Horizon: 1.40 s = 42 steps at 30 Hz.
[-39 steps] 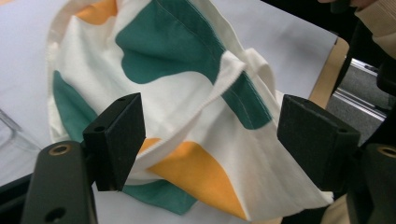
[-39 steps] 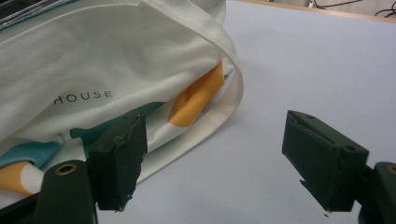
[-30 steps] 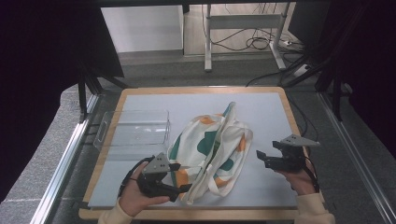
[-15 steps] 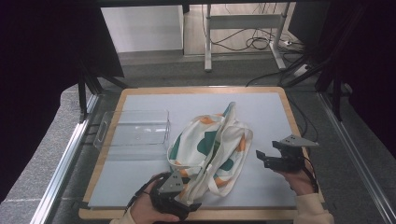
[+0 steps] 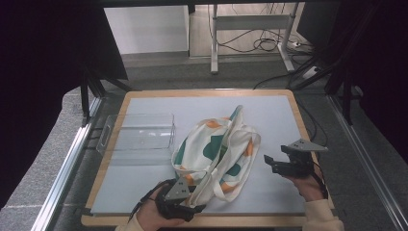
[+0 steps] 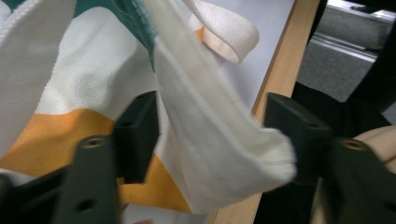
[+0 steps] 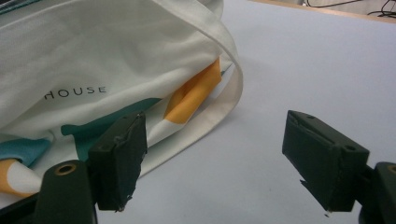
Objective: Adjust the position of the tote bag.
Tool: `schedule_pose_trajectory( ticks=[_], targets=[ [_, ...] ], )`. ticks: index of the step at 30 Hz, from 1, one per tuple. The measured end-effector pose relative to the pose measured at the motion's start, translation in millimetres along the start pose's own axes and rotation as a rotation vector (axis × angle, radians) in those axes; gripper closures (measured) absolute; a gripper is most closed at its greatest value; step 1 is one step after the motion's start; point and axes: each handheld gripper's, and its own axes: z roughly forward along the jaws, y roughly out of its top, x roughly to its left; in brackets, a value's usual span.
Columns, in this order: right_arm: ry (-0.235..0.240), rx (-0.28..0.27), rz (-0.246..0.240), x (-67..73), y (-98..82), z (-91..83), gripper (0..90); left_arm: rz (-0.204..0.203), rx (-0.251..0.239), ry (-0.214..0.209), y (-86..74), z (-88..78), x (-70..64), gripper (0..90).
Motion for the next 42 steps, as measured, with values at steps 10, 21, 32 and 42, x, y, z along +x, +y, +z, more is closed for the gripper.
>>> schedule_pose_trajectory(
  ticks=[10, 21, 32, 42],
  targets=[
    [0.011, -0.007, 0.007, 0.4, 0.8, -0.8, 22.0, -0.11, -0.032, 0.014, -3.7, -15.6, 24.1, 74.2],
    [0.033, 0.0, 0.024, -1.3, 1.5, -1.4, 21.2, -0.155, -0.054, 0.02, -5.2, -18.5, 29.8, 77.8],
    [0.031, -0.01, 0.028, 3.0, 14.7, -3.2, 22.3, -0.136, -0.055, 0.013, -6.6, -17.6, 29.9, 78.0],
    [0.019, -0.007, 0.06, 12.8, 52.3, 9.0, 19.8, -0.122, -0.066, 0.014, -5.9, -20.4, 28.7, 78.1]
  ],
)
